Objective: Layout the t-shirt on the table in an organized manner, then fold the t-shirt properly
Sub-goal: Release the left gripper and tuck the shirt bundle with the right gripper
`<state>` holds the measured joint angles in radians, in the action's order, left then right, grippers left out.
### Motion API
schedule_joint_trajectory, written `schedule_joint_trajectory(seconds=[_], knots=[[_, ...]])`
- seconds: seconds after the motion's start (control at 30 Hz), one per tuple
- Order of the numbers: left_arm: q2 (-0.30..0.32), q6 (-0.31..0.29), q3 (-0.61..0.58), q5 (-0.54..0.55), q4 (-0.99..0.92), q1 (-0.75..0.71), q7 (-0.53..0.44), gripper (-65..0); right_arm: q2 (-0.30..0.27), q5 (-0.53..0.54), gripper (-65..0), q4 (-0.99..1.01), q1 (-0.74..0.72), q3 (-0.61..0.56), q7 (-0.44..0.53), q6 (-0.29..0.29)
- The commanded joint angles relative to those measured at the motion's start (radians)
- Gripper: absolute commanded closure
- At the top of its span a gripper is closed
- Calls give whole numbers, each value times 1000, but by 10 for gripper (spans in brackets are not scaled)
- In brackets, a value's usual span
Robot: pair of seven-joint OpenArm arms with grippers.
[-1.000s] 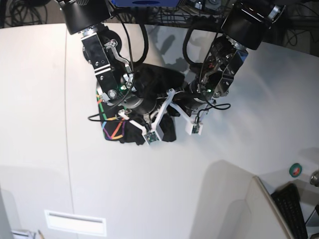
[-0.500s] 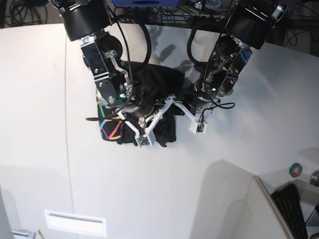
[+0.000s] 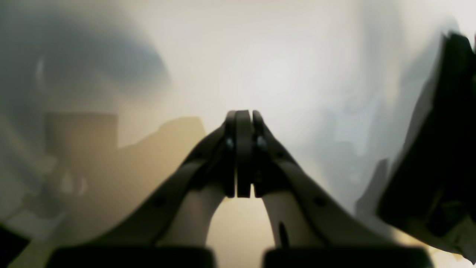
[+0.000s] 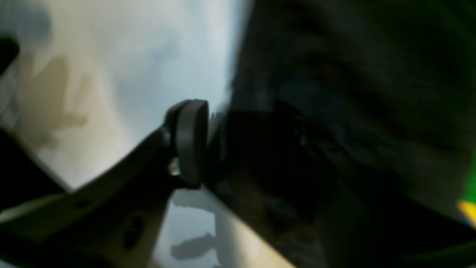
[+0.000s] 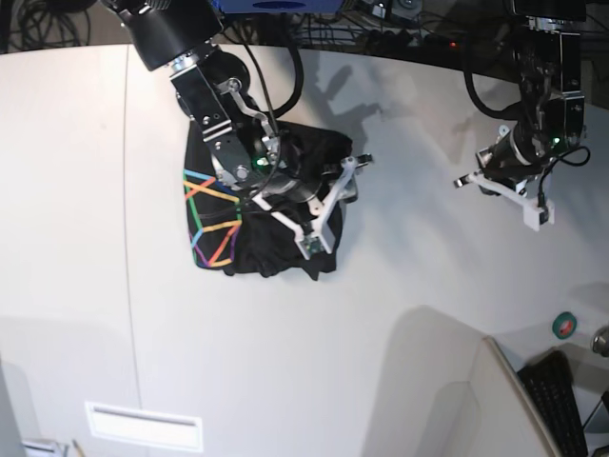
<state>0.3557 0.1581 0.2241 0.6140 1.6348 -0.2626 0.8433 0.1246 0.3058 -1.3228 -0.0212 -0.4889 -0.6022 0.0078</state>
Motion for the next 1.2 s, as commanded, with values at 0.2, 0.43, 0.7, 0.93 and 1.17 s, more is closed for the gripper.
schedule_joint_trajectory(seconds=[0.2,0.43,0.7,0.93,1.17], knots=[[16,-246,349,-6,-92,-71,-5,0,-116,-4,-318,-288,-16,-96,67,5],[30,-443,605,-6,-233,-106,-5,0,-242,-4,0,-380,34,37,49,-101],[22,-443,604,-6,-233,-108,-5,0,-233,-3,0,-97,-43,108,69,-99],[22,-443,604,-6,-233,-106,-5,0,-190,-1,0,10,-66,106,152,-99],[19,-443,604,-6,-233,-103,-5,0,-49,-3,0,73,-110,105,150,-99]])
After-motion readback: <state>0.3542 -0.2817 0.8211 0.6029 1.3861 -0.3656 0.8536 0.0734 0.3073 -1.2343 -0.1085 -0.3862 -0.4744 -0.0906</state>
